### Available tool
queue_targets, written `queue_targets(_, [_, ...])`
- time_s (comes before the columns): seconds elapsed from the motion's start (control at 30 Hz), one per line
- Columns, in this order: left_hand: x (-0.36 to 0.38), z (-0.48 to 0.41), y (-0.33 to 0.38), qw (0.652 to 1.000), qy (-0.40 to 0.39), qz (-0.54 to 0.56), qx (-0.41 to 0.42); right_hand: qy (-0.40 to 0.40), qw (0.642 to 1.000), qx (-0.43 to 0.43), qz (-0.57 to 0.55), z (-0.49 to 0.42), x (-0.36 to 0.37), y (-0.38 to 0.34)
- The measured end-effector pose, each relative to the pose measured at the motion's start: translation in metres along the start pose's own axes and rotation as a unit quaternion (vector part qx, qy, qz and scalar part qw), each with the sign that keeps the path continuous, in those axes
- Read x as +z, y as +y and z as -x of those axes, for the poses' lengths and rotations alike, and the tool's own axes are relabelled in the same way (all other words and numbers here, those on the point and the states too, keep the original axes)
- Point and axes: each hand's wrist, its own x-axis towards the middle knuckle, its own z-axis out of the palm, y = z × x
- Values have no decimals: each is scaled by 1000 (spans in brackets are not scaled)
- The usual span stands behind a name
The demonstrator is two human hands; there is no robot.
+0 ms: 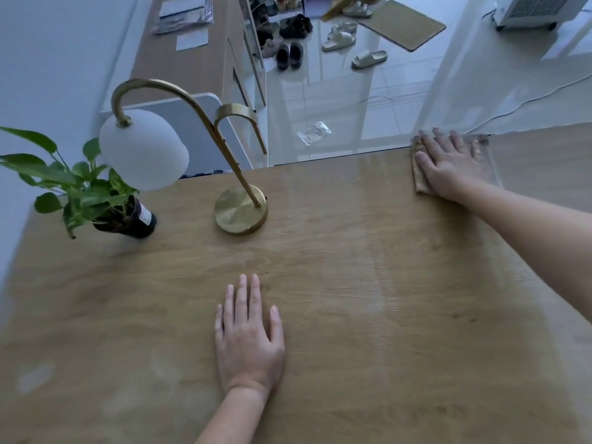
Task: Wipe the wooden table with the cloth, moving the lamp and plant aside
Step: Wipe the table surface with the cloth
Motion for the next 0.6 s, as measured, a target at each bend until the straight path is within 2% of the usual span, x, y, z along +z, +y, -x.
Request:
queue_targets(0.2, [-2, 1, 0, 1000, -1, -4, -2, -7, 999, -39, -9, 43, 10, 3])
queue_targets(0.6, [-11, 4, 4, 999, 9, 34, 0, -10, 998, -58, -3, 269, 63, 45])
